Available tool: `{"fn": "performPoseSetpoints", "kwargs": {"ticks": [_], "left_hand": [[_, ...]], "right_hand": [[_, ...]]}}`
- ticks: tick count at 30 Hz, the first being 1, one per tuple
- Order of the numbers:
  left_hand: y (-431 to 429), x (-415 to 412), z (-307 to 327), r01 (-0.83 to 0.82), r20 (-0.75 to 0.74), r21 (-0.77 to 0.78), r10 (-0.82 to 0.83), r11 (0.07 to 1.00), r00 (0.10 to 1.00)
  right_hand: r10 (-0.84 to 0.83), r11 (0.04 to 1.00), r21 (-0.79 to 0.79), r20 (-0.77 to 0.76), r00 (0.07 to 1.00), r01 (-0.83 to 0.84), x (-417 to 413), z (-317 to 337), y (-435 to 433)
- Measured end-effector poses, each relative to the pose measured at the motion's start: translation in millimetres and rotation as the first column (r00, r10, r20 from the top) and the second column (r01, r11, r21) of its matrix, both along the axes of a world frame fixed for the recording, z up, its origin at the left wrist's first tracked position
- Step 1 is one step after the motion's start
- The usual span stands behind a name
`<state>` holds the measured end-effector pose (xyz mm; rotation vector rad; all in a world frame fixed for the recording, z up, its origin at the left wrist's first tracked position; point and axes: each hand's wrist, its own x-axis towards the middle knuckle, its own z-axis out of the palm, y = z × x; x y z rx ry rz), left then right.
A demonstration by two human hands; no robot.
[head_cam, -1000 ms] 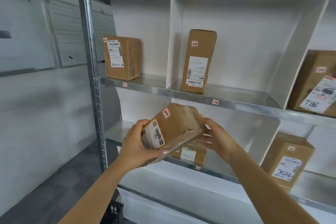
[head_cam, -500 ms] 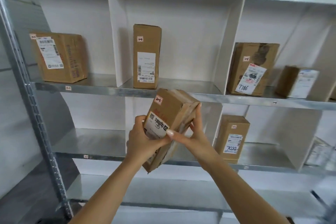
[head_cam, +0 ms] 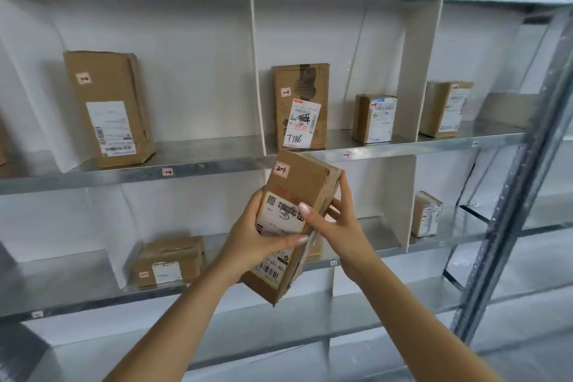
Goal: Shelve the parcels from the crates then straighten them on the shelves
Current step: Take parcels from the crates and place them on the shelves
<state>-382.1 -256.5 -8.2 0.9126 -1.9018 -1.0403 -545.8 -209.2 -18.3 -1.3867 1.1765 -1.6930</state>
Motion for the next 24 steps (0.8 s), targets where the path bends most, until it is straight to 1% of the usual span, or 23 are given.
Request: {"fn": "performPoseSetpoints", "kwargs": {"ticks": [6, 12, 18, 22, 24], "left_hand": [[26, -95, -11, 0.097, 0.023, 0.027, -0.098, 0.995, 0.995], [45, -153, -19, 0.164, 0.039, 0.059, -0.167, 0.985, 0.985], [50, -166, -14, 0.183, 0.047, 0.072, -0.186, 0.981, 0.981], [47, -148, -18, 0.194, -0.008, 0.106, -0.194, 0.975, 0.981], [43, -128, -21, 0.141, -0.040, 0.099, -0.138, 0.985, 0.990]], "right_hand": [[-0.083, 0.993, 0.091, 0.058, 0.995, 0.077, -95, -9, 41], [-0.116, 0.986, 0.122, 0.043, 0.992, 0.110, -157, -18, 64], [-0.125, 0.988, 0.099, 0.061, 0.990, 0.118, -171, -19, 73], [-0.067, 0.995, 0.074, 0.089, 0.994, 0.060, -154, -10, 67], [-0.018, 0.997, 0.080, 0.069, 0.997, 0.012, -136, -5, 57]]}}
